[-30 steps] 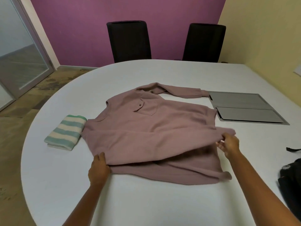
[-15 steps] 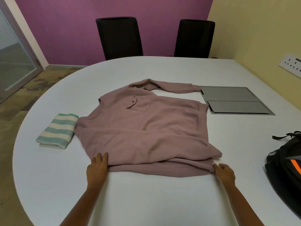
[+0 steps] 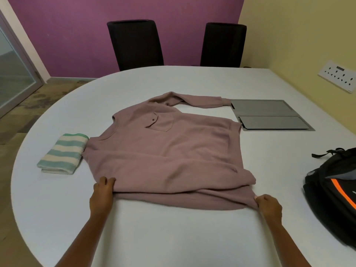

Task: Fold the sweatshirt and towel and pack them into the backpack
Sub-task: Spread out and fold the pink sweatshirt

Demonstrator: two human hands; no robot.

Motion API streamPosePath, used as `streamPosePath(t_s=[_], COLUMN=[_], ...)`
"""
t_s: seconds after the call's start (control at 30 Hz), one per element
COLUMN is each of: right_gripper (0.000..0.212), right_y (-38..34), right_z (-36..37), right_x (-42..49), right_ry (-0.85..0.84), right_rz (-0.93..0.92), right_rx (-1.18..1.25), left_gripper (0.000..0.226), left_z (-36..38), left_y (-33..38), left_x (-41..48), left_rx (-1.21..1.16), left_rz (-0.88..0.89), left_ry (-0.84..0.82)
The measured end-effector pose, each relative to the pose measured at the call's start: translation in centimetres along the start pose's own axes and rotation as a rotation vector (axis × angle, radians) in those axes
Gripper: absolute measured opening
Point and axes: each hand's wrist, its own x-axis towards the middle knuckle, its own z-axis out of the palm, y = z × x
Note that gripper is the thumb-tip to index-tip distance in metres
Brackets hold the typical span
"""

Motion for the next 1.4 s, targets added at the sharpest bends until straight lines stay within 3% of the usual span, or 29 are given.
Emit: streamPosePath(t_s=[0.13,0.27,0.4,0.63,0.73,0.9,1.03,1.17,1.4], right_gripper=[0.038,0.035,0.016,0.057,0.029,0.026,0.029,0.049,0.030], right_y=[1.1,0.1,-1.3,-3.7,-3.8,-3.9,-4.7,-4.9,-7.5], right_z=[0.8,0.9,1.2,1.7,2.0,2.2,2.1,2.4,2.4], right_x=[-0.1,0.4,1.0,1.8,2.8,4.2,5.3,7.2,8.8], right_ry=[-0.017,-0.118,-0.146,-0.172,-0.139,-0.135,-0.152,-0.197,-0.370], right_rz=[0.030,-0.036,-0.038,-0.023,-0.044,-0.073,0.059,0.145,0.298], right_rx=[-0.062,-0.112,-0.064,-0.038,-0.021,0.062,0.256,0.451,0.469], left_gripper=[0.028,0.030,0.039,0.038,0.032,0.015,0.033,0.044,0.037], left_z=[0.7,2.6,5.3,9.8,10.9,12.1,12.5,13.7,14.9], left_y=[-0.9,-1.3,1.0,8.6,11.2,14.6,16.5,17.3,18.3], left_x=[-0.8,-0.1,-1.7,-5.5,-6.4,-7.2,-7.5,-7.8,-8.4], left_rx=[0.097,0.334,0.421,0.344,0.304,0.382,0.474,0.470,0.331], left_rz=[-0.019,0.293,0.547,0.955,1.044,1.256,1.328,1.339,1.180], left_ry=[-0.036,0.101,0.091,-0.004,-0.041,-0.043,-0.104,-0.105,-0.152])
